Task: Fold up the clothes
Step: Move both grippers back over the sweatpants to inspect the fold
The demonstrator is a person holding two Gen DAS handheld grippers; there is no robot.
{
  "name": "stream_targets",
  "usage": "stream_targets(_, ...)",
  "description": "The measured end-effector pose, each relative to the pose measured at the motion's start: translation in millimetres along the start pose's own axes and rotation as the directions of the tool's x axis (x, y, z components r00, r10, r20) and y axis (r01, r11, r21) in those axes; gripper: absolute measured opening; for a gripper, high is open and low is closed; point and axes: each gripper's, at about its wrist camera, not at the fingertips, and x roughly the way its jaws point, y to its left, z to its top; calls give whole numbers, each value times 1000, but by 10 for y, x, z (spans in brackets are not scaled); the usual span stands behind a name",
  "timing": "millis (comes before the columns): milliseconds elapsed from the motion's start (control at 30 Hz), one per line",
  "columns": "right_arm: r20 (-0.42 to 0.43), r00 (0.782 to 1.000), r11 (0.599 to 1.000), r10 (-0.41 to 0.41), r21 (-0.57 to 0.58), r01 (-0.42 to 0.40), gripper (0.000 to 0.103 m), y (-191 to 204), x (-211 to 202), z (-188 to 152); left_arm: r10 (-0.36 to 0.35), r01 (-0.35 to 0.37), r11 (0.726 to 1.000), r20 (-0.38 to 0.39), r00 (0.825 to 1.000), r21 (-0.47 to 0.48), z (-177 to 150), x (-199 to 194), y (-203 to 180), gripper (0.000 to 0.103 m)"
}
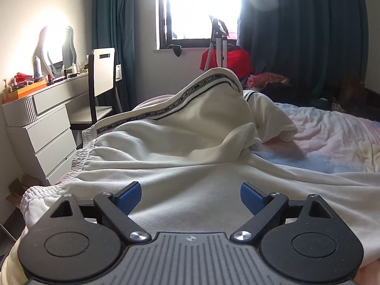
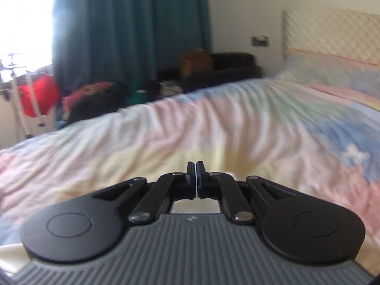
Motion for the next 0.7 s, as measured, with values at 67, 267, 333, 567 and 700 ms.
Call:
stream_targets(67,17,997,996,78,-31,-78,5,211,-155,19,-10,10,1000,12,1000,-13,10,-38,8,92)
stream_targets(267,3,960,949,281,-148,-277,33,861,-563,-16,-39,43,995,40,998,-94,59,-183,113,92)
stream_targets(333,-5,933,924,359,-141,-356,96,1032,-676,-81,-48,53,992,47,998,-115,72,-219,147,92)
stream_targets(567,-117,777,786,619,110,-609,98,1684,-615,-329,6,6,979,58,998,-204,89,-48,236,92)
stream_targets(700,-201,636,660,745,358,-660,97,2168,-202,-524,14,-6,971,34,999,-239,67,190,279,92)
